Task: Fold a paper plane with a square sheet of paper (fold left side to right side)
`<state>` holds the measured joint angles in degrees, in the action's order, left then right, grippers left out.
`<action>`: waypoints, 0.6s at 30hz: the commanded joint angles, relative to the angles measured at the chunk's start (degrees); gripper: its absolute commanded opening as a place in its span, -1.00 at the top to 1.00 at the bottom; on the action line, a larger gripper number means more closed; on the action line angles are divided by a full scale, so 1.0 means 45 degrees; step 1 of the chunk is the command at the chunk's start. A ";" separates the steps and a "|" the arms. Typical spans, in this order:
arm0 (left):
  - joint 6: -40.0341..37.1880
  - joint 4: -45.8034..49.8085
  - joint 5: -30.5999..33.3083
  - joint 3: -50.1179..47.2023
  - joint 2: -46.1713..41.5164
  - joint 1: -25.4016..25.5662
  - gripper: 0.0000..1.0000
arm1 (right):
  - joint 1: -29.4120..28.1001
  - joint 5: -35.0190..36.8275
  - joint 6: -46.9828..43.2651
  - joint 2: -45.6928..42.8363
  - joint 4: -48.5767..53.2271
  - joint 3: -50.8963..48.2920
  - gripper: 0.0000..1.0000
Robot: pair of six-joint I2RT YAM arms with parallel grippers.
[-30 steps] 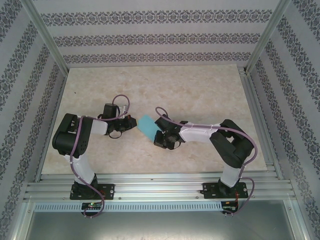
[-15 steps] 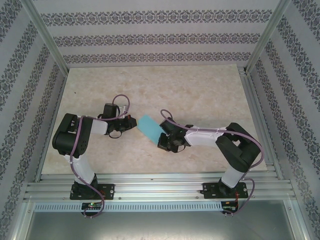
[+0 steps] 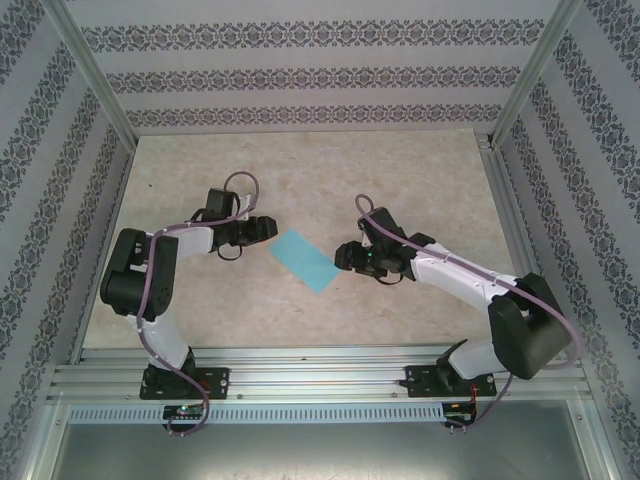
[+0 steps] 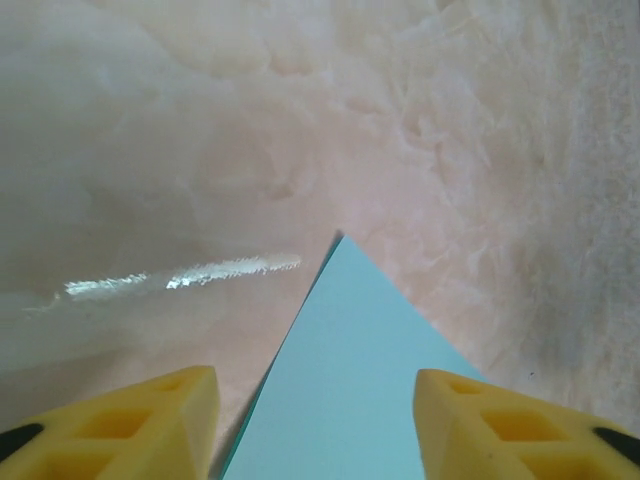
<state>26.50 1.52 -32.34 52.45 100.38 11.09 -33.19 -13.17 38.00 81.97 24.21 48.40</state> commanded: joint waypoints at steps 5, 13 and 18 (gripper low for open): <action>-0.0329 0.1195 -0.0029 -0.0369 -0.2538 -0.0134 0.03 | 0.0501 -0.1420 -0.2551 0.1499 0.0353 0.0992 -0.19; 0.1712 -0.1341 -0.1838 -0.1205 -0.0979 0.1265 0.21 | 0.0540 -0.2194 -0.2012 0.2838 -0.0368 0.1243 -0.22; 0.1680 -0.1101 -0.1587 -0.0791 -0.0078 0.1617 0.27 | 0.0540 -0.2388 -0.1815 0.3295 -0.0548 0.1428 -0.21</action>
<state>32.88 -0.86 -38.74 47.37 99.44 18.02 -30.98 -22.11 29.67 96.14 23.92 52.82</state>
